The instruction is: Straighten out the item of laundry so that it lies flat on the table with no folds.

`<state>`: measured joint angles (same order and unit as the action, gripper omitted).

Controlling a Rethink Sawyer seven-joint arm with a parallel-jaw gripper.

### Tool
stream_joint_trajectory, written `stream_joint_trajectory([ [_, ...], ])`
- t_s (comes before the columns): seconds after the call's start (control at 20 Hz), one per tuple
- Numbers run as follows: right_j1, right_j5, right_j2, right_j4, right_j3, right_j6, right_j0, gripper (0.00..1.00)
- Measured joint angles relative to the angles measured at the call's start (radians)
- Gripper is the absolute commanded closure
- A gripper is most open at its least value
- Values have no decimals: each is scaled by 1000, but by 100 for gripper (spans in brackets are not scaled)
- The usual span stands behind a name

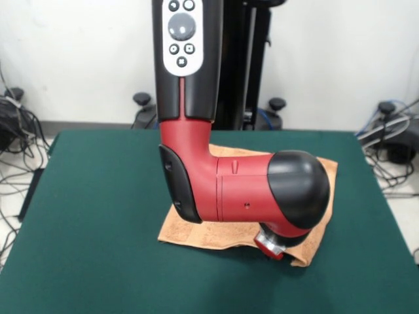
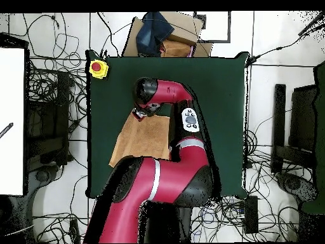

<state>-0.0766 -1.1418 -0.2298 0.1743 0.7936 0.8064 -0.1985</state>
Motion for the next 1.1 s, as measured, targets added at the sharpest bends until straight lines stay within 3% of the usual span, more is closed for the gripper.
stream_joint_trajectory([
  [1.1, -22, 106, 0, -1, -6, 0, 0, 0],
])
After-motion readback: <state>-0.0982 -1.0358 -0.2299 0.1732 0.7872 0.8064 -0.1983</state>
